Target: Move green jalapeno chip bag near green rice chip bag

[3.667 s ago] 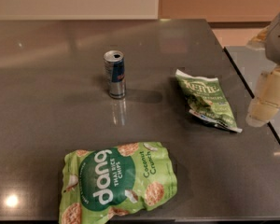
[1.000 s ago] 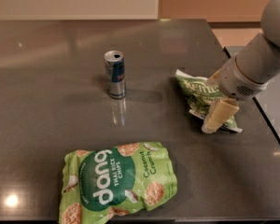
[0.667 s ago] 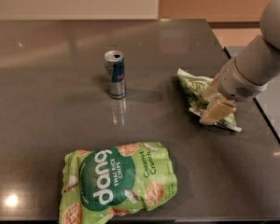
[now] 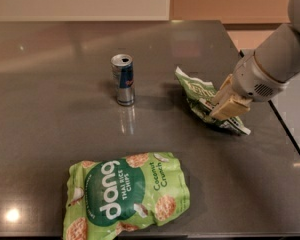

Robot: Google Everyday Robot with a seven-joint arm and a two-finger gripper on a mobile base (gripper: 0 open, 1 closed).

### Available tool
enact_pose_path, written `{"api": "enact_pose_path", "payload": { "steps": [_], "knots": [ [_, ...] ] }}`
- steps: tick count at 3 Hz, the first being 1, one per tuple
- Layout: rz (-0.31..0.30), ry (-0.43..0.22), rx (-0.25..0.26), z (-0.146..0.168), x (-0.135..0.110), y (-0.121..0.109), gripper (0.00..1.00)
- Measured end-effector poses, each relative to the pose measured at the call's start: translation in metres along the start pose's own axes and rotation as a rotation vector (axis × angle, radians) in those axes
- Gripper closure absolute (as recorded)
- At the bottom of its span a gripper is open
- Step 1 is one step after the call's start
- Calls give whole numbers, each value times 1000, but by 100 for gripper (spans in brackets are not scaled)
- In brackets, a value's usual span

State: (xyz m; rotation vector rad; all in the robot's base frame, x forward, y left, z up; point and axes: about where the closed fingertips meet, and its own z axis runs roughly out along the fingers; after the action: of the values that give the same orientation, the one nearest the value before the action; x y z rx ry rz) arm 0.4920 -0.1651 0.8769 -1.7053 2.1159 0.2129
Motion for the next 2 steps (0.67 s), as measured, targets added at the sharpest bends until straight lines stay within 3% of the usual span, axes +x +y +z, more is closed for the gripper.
{"api": "enact_pose_path", "payload": {
  "steps": [1, 2],
  "knots": [
    [-25, -62, -41, -20, -28, 17, 100],
    [-44, -100, -113, -33, -53, 41, 100]
  ]
}}
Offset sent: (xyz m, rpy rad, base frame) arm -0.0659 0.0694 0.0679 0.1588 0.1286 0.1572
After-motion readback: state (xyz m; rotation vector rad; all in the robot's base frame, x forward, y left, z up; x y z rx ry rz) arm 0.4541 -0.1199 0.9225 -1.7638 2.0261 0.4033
